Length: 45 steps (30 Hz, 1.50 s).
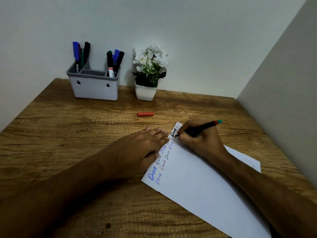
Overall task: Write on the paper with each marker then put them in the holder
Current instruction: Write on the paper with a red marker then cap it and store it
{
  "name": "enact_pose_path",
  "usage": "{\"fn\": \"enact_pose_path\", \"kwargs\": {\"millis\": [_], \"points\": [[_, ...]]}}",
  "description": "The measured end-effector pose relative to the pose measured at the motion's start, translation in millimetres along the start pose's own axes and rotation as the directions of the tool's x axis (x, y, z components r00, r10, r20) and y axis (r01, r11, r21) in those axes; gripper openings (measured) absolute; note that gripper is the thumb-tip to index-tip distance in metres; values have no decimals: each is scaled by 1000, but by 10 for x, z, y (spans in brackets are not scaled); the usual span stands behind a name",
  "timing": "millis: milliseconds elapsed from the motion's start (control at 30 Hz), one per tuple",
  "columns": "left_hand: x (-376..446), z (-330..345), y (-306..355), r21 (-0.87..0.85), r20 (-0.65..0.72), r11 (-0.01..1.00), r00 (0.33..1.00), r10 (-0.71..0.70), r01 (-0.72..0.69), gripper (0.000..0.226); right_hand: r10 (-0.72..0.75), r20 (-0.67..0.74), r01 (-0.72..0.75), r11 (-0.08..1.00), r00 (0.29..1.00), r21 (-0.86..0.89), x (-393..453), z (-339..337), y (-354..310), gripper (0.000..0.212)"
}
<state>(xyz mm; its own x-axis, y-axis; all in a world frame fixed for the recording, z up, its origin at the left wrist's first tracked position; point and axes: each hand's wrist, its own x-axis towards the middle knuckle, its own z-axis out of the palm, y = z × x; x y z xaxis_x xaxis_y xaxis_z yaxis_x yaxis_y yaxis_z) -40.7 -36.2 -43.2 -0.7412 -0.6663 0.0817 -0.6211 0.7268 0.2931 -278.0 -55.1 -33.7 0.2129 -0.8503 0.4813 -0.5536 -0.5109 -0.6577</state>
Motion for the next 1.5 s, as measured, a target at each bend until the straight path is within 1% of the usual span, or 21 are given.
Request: {"fn": "enact_pose_path", "kwargs": {"millis": [200, 333, 433, 567, 733, 867, 967, 1100, 1267, 1367, 1500], "points": [[2, -4, 15, -14, -11, 1000, 1000, 5, -5, 58, 44, -16, -43, 999, 999, 17, 17, -2, 24, 8], [10, 1, 5, 0, -7, 1000, 1000, 2, -2, 59, 53, -52, -53, 999, 997, 7, 12, 6, 42, 6], [5, -3, 7, -10, -9, 1000, 1000, 8, -8, 59, 38, -45, -39, 999, 998, -14, 11, 6, 53, 6], [8, -5, 1, -7, -12, 1000, 1000, 14, -14, 57, 71, -51, -72, 997, 996, -16, 15, 13, 51, 6], [10, -2, -7, 2, -10, 1000, 1000, 14, -13, 56, 75, -37, -76, 997, 996, -7, 24, 21, 27, 5], [2, -5, 1, -3, -25, 1000, 1000, 12, -12, 54, 93, -54, -92, 996, 994, 18, 21, 13, 43, 5], [-2, -1, -7, -6, -40, 1000, 999, 12, -12, 53, 120, -41, -118, 992, 992, 44, 21, 19, 43, 6], [14, 18, -18, -4, -47, 1000, 999, 18, -19, 53, 119, -22, -118, 991, 993, 57, 15, 18, 45, 9], [21, 43, -39, 3, -53, 1000, 998, 30, -29, 56, 188, -67, -176, 973, 980, 150, 31, -3, 43, 10], [22, 49, -51, 1, -69, 999, 997, 32, -32, 56, 220, -59, -206, 962, 974, 179, 43, -4, 24, 18], [33, 18, -62, -31, -91, 999, 995, 33, -36, 55, 316, -35, -297, 921, 948, 251, 77, 4, -17, 18]]}}
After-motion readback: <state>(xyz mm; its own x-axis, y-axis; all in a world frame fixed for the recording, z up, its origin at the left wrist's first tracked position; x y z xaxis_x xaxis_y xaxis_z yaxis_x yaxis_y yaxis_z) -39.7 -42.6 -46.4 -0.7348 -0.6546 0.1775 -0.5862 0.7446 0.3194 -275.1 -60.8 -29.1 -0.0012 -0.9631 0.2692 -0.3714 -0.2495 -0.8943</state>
